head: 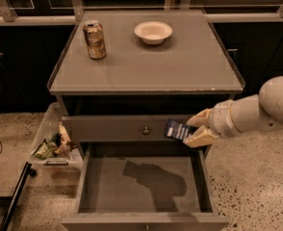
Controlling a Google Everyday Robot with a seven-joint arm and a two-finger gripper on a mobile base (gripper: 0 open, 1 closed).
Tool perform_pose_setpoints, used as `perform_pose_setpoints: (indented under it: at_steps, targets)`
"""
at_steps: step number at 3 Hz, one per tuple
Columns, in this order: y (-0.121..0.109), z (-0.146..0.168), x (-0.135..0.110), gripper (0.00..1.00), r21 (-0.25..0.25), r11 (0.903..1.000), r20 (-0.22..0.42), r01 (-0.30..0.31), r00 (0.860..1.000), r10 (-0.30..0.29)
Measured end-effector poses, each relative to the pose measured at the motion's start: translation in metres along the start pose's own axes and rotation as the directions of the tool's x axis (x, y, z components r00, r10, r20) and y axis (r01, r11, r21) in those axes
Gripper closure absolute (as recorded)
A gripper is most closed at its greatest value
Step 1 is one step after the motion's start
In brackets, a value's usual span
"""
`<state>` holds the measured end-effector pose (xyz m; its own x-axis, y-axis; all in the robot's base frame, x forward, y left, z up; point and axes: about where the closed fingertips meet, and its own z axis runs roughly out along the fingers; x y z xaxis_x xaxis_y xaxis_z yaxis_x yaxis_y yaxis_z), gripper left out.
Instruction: Place rxbar blueberry into middle drawer
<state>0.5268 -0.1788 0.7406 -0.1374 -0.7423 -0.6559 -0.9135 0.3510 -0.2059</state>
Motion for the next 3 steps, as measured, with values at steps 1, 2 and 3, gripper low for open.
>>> perform_pose_setpoints:
  at_steps: [1,2,3]
  targets:
    - [0.001,0.001,-0.001,1.00,-0.004,1.0000,-0.002,0.000,1.000,0.000]
    - [0.002,0.014,0.010,1.00,-0.019,0.9990,0.006,-0.040,0.999,0.040]
    - [0.022,0.065,0.049,1.00,-0.050,0.9940,-0.003,-0.098,0.995,0.098]
